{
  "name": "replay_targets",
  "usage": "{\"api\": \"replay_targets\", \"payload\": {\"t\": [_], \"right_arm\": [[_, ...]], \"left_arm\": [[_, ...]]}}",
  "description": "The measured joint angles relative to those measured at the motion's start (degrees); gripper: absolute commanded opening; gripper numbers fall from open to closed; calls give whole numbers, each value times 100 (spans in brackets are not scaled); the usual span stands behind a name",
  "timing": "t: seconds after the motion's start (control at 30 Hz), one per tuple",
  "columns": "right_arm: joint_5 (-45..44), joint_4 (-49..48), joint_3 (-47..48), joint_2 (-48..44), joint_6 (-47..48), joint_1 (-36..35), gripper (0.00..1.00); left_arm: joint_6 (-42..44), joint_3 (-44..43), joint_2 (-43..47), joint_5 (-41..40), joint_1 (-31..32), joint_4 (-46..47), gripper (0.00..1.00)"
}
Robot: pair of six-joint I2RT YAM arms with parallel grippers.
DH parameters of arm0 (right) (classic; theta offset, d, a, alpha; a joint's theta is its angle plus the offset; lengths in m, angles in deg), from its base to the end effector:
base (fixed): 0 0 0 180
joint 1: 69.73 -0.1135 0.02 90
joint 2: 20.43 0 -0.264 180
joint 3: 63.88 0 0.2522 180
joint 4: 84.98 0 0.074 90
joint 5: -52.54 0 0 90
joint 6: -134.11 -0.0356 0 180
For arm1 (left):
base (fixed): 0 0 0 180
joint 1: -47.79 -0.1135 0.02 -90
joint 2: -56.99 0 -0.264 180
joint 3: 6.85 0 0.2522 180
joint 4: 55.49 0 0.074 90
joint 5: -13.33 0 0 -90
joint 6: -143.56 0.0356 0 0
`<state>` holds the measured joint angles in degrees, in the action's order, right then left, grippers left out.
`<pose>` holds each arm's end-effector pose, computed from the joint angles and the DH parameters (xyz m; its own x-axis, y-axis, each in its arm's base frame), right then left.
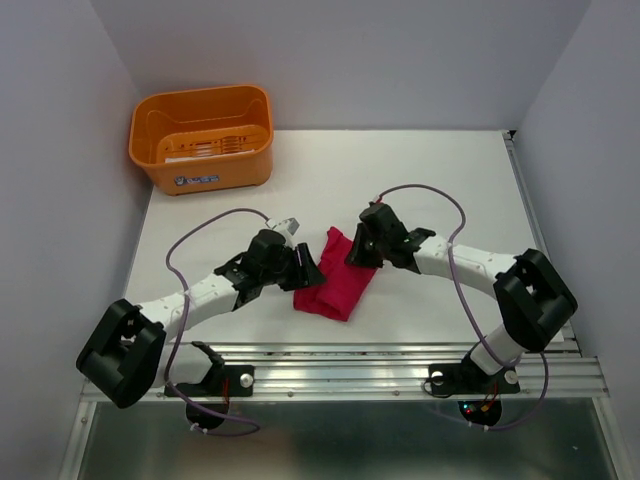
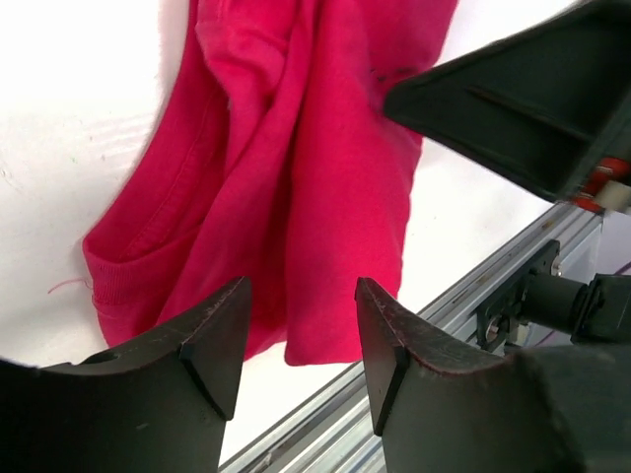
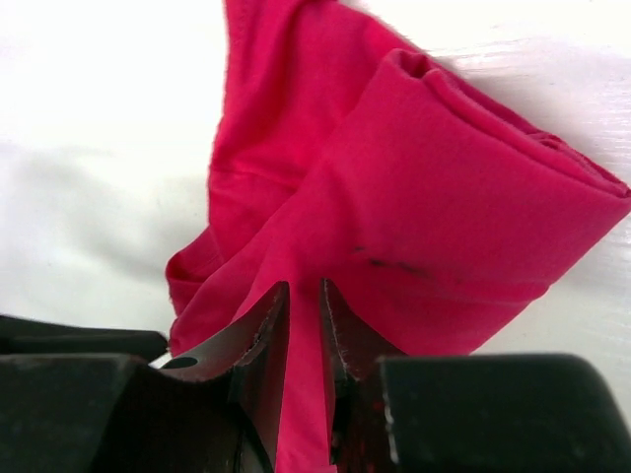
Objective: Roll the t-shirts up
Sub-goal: Roll the T-shirt to the center of the board.
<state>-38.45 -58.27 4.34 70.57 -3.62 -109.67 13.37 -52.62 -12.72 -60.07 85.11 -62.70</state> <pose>0.2521 0.2103 0.1965 -0.8607 0.2443 -0.4466 0.0054 0.8817 0.4718 0.1938 -0.1606 0.2029 -0.8147 -0.1566 -0.5584 0.3269 0.6713 -0.6652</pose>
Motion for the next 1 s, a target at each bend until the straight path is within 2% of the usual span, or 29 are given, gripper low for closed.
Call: {"api": "replay_targets", "payload": {"t": [0.2,0.5,0.63,0.77,1.0], "right_arm": [[-208,164,22,-295,2,-297,29],[-870,704,24,-599,275,-1294,54],[-1412,1069,103,-627,540,-1777,59],[-2085,1449,374,-483,820,-2326,61],[-2951,1751,741,52,1119,-3036,64]], "left_arm": [[-208,302,-216,199,-103,227,49],[-468,533,-256,439,-321,468,45],[-485,533,-354,544,-343,557,42],[-492,535,-498,649,-376,662,46],[-490,535,-704,813,-448,774,46]]}}
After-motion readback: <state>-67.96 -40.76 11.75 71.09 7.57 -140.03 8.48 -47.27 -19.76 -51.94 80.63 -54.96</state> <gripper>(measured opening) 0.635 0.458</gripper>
